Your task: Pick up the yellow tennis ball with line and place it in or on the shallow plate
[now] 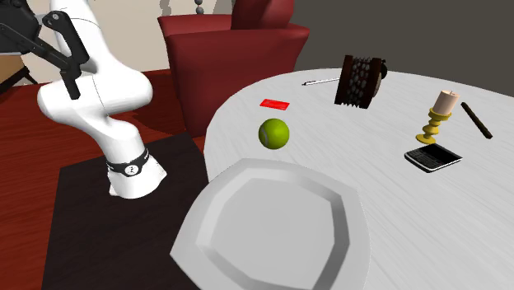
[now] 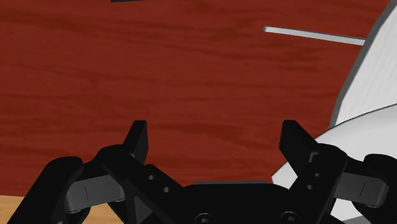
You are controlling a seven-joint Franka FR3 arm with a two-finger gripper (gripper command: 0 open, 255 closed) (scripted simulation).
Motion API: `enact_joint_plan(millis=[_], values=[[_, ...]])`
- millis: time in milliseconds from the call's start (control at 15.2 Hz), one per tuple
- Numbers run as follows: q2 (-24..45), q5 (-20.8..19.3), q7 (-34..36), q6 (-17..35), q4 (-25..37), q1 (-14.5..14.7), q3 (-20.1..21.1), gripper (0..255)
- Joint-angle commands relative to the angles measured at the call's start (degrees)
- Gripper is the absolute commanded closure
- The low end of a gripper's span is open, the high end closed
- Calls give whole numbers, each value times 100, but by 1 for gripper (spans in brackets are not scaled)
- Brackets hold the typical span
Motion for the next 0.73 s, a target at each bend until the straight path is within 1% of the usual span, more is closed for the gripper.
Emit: enact_joint_plan(millis=[0, 330, 660], values=[[0, 0, 0, 0, 0, 0, 0, 0], [155, 479, 680, 186, -166, 216, 555, 0], [477, 946, 1343, 435, -176, 433, 1109, 0]])
